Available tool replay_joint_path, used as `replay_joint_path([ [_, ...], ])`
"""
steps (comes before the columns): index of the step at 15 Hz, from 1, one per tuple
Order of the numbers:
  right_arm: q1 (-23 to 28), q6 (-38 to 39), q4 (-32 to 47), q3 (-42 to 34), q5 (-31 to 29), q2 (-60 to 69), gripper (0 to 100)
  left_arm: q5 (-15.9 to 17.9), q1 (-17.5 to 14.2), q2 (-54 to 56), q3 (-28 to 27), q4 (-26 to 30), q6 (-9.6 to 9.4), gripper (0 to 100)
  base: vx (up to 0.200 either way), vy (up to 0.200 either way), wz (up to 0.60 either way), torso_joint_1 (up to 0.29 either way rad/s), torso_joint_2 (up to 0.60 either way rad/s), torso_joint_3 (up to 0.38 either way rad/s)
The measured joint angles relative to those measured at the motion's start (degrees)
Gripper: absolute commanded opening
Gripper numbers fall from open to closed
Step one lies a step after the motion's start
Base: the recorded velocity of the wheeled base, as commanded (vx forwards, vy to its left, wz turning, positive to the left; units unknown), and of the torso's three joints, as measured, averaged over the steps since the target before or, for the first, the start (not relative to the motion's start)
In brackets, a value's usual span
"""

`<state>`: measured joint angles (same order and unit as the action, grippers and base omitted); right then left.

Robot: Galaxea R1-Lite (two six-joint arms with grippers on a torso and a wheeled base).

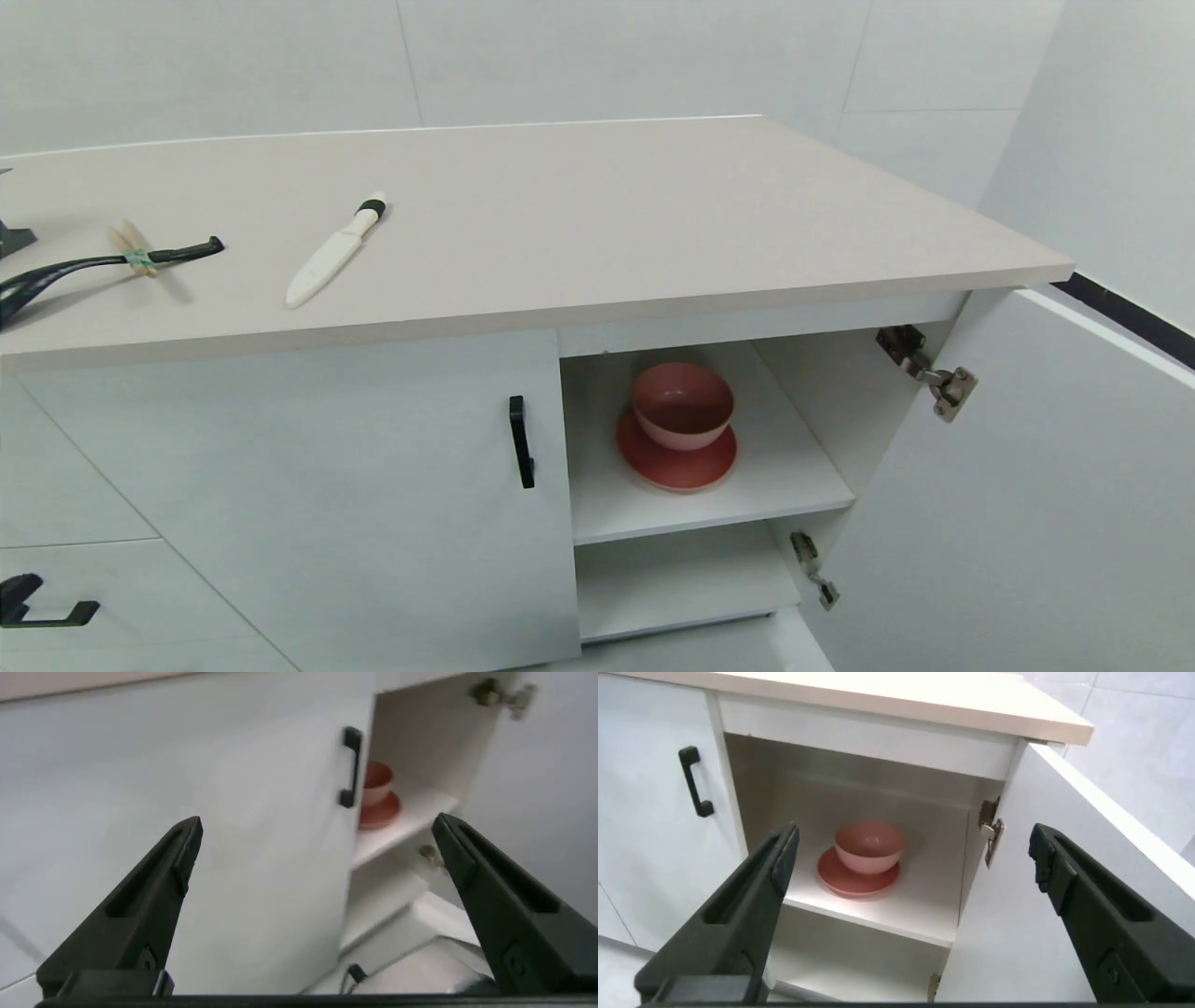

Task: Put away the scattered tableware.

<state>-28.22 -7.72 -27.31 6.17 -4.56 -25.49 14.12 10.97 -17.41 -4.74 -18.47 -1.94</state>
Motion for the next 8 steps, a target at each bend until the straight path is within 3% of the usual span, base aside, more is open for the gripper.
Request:
replay_joint_path([
  [3,0.5,0.33,0.07,0.05,0.0,0.52,100,-0.2,-6.31,6.36,2.95,2.3,-0.05,100,0.0,0.0,0.0,0.0,0.0,0.0],
  [5,0.78,0.35,0.1,0.0,0.05,0.66,100,-0.3,-8.45,9.14,3.97,4.53,0.0,100,0.0,0.0,0.0,0.0,0.0,0.0],
  [8,0.91,0.28,0.18,-0.02,1.17,0.69,100,-2.41,-10.73,14.28,4.53,13.82,0.02,100,-0.2,0.0,0.0,0.007,0.0,0.002],
])
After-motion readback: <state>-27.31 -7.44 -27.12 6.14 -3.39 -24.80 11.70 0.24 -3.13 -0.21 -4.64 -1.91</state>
